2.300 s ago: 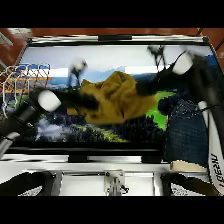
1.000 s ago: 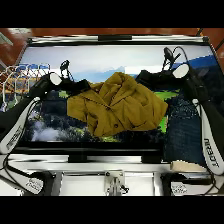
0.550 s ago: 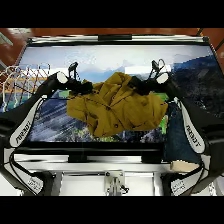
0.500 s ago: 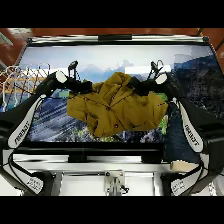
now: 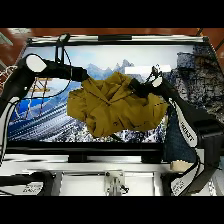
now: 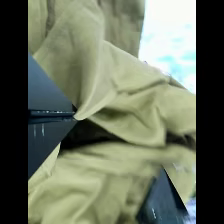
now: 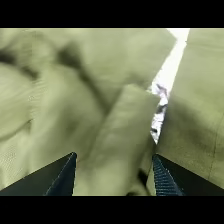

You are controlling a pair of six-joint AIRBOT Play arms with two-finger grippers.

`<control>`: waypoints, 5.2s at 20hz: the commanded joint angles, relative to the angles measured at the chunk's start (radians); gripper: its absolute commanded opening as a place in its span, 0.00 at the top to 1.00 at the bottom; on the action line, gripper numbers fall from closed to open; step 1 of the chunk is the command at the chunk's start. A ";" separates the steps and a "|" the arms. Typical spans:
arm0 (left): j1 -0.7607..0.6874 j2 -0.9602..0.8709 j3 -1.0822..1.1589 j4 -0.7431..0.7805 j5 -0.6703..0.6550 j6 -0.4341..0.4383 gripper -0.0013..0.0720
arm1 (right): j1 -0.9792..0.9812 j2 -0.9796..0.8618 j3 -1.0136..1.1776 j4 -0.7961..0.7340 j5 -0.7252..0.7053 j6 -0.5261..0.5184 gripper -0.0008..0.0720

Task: Fold the shirts.

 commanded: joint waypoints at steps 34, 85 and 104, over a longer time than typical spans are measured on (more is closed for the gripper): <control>-0.422 0.360 -0.645 0.286 0.036 -0.271 0.92 | 0.277 0.618 -0.373 -0.655 0.773 -0.061 0.90; -0.253 0.472 -0.161 0.294 -0.105 -0.110 0.91 | 0.163 0.361 -0.151 -0.350 0.441 -0.342 0.08; -0.227 0.469 -0.109 0.398 0.205 -0.224 0.91 | 0.063 0.523 0.091 -0.322 0.441 -0.414 0.90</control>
